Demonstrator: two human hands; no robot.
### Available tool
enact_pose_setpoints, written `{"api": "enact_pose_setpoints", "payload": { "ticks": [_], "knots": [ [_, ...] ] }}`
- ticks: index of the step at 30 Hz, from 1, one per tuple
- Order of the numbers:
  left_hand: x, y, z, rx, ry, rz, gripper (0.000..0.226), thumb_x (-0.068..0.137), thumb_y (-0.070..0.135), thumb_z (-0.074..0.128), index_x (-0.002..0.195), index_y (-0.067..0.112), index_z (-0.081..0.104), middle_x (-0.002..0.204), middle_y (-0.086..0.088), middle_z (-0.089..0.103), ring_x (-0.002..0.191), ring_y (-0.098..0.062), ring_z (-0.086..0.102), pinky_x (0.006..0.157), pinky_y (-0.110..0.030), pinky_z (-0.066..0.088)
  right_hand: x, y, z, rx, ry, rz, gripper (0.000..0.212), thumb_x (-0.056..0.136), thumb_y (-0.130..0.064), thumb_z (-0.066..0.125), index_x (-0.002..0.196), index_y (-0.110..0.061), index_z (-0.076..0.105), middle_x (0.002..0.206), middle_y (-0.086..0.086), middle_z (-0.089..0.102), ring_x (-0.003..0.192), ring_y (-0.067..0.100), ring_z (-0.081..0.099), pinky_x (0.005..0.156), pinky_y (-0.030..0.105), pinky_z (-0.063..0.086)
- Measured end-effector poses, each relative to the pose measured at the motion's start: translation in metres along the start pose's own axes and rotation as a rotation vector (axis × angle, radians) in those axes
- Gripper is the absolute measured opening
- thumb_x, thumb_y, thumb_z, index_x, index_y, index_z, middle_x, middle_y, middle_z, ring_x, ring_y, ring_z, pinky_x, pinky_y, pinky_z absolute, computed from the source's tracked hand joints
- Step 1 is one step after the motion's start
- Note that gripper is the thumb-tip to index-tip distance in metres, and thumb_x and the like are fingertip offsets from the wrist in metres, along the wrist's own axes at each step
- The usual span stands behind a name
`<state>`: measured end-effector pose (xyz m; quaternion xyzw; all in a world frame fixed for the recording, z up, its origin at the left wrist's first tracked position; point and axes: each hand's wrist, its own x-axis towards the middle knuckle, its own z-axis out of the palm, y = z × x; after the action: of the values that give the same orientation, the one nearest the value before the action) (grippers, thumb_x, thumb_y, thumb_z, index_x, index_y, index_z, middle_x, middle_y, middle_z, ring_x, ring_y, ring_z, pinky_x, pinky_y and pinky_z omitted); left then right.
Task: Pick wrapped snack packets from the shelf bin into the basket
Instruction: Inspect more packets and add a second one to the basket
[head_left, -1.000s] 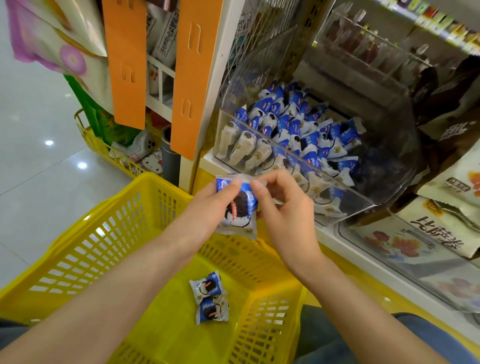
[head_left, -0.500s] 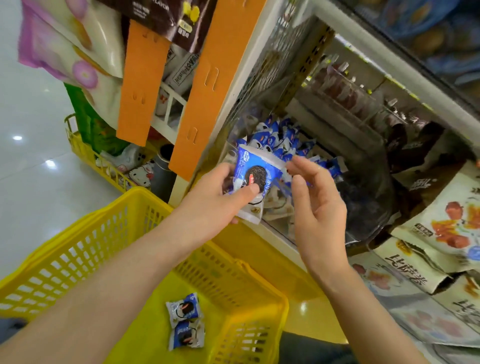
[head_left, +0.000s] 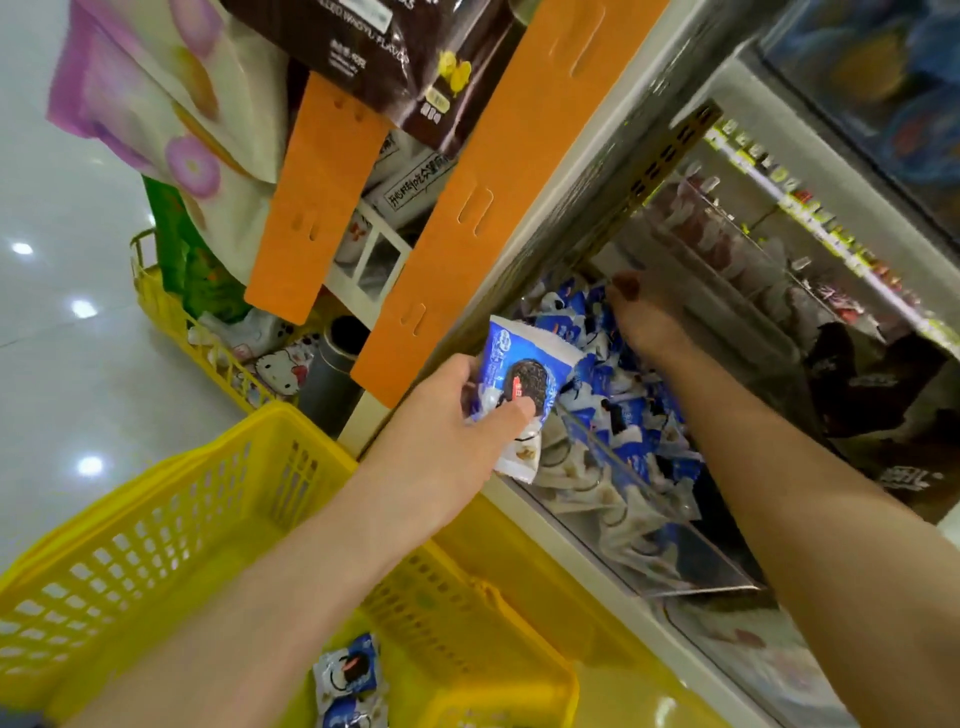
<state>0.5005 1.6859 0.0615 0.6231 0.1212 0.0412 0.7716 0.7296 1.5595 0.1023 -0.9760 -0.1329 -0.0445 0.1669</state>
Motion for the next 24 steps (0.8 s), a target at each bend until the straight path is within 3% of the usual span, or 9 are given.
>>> {"api": "enact_pose_setpoints", "payload": {
  "ticks": [5, 10, 14, 20, 24],
  "knots": [
    [0.006, -0.001, -0.003, 0.010, -0.024, -0.020, 0.013, 0.085, 0.030, 0.059, 0.095, 0.033, 0.052, 0.094, 0.012, 0.065, 0.071, 0.005, 0.063, 0.049, -0.009, 0.044, 0.022, 0.006, 0.008, -0.028, -0.105, 0.168, 0.043, 0.097, -0.034, 0.045, 0.117, 0.000, 0.060, 0.121, 0.020, 0.059, 0.107, 0.031, 0.055, 0.073, 0.026, 0.037],
    [0.008, -0.001, -0.010, -0.010, -0.017, -0.016, 0.016, 0.085, 0.030, 0.059, 0.099, 0.029, 0.053, 0.093, 0.011, 0.065, 0.070, 0.010, 0.062, 0.048, -0.008, 0.043, 0.032, 0.004, 0.012, 0.023, -0.104, 0.243, 0.041, 0.091, -0.033, 0.054, 0.115, 0.001, 0.059, 0.118, 0.021, 0.060, 0.099, 0.031, 0.059, 0.078, 0.033, 0.044],
    [0.009, 0.000, -0.012, -0.031, 0.010, -0.009, 0.015, 0.086, 0.028, 0.059, 0.099, 0.027, 0.054, 0.092, 0.011, 0.065, 0.069, 0.012, 0.061, 0.047, -0.008, 0.043, 0.029, 0.000, 0.014, 0.085, 0.025, 0.219, 0.029, 0.091, -0.028, 0.055, 0.102, -0.003, 0.066, 0.104, 0.015, 0.066, 0.078, 0.020, 0.057, 0.074, 0.032, 0.044],
    [0.006, 0.001, -0.003, -0.065, 0.018, -0.011, 0.009, 0.089, 0.031, 0.054, 0.098, 0.027, 0.055, 0.089, 0.009, 0.067, 0.070, -0.001, 0.065, 0.051, -0.016, 0.049, -0.001, -0.006, -0.008, 0.298, 0.340, 0.126, 0.022, 0.090, -0.026, 0.057, 0.105, -0.010, 0.062, 0.108, 0.006, 0.065, 0.090, 0.012, 0.056, 0.083, 0.027, 0.044],
    [-0.003, 0.005, 0.003, -0.141, 0.025, -0.026, 0.023, 0.093, 0.039, 0.044, 0.095, 0.022, 0.059, 0.077, 0.005, 0.070, 0.059, -0.003, 0.065, 0.053, -0.019, 0.055, -0.042, -0.008, -0.030, 0.357, 0.486, 0.012, 0.027, 0.090, -0.026, 0.059, 0.107, -0.005, 0.059, 0.103, 0.008, 0.064, 0.092, 0.014, 0.059, 0.080, 0.019, 0.045]
  ]
}}
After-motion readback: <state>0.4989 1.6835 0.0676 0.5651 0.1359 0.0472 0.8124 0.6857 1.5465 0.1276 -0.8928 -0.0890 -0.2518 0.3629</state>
